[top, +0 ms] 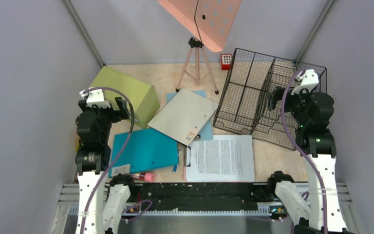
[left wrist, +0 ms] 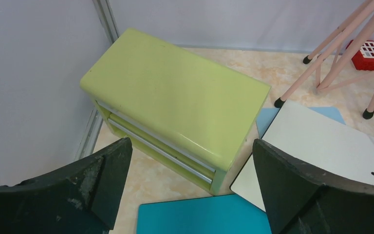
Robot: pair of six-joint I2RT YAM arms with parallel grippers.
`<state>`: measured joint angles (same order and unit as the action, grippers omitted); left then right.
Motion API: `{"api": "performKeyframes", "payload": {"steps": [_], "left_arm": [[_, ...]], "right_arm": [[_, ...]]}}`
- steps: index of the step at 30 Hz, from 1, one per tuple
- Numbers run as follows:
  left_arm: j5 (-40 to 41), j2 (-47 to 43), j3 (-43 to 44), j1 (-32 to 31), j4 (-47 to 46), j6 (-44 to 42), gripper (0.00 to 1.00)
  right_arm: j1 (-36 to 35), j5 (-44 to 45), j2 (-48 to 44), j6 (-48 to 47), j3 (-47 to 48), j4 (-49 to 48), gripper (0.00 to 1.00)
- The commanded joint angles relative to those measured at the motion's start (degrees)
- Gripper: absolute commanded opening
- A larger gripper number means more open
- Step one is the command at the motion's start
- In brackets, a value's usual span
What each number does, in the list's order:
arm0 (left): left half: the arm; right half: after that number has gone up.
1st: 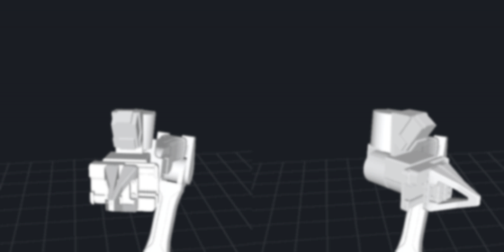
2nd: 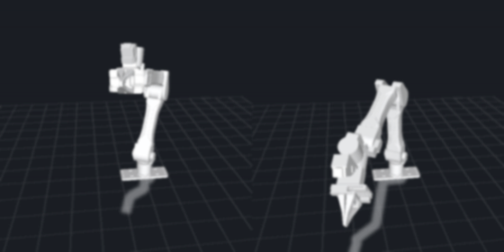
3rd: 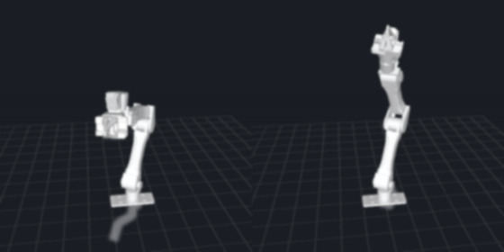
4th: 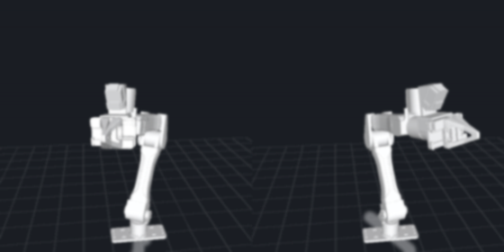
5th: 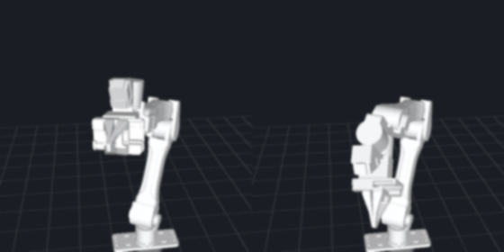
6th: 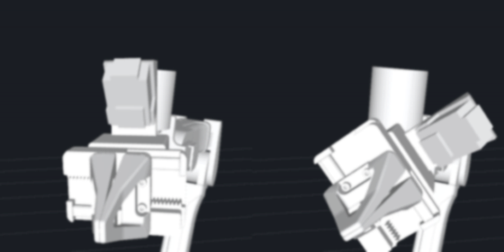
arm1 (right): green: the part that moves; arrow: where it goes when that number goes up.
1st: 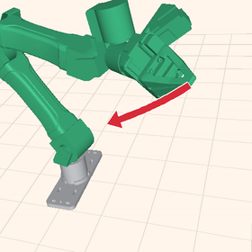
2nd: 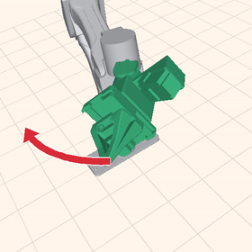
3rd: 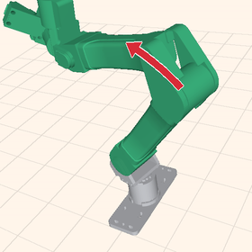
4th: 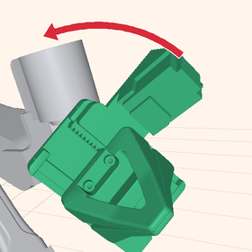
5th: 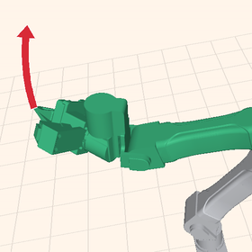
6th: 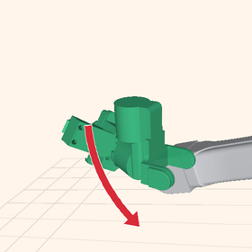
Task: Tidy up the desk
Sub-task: Move the storage box to the center of the board.
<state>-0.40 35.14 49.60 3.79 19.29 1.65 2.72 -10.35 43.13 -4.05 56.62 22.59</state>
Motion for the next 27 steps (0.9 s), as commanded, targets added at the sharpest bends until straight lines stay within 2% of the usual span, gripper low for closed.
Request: {"api": "performKeyframes", "payload": {"steps": [1,6,12,20,23,27], "left_arm": [[-0.13,0.5,2.03,0.34,-0.05,0.79,0.99],[1.92,0.94,2.05,0.34,0.02,0.66,0.99],[0.77,1.1,3.81,0.3,2.98,-0.47,0.99],[-5.6,1.02,6.06,0.31,11.68,-9.36,0.99],[-6.49,1.4,6.29,0.33,12.86,-10.43,0.99],[-7.94,2.13,6.27,0.33,12.64,-10.7,0.99]], "right_arm": [[-0.52,-0.21,-0.66,-1.2,0.94,0.12,0.96],[-0.48,-1.93,0.02,-1.33,1.82,0.61,0.97],[-0.52,-5.06,0.33,-3.68,5.04,4.86,0.99],[-0.47,0.18,-0.76,-13.6,9.1,19.36,0.99],[-0.52,4.36,-0.42,-16.4,8.12,23.28,0.99],[-0.52,5.34,-0.95,-19.97,6.09,27.75,0.96]]}}
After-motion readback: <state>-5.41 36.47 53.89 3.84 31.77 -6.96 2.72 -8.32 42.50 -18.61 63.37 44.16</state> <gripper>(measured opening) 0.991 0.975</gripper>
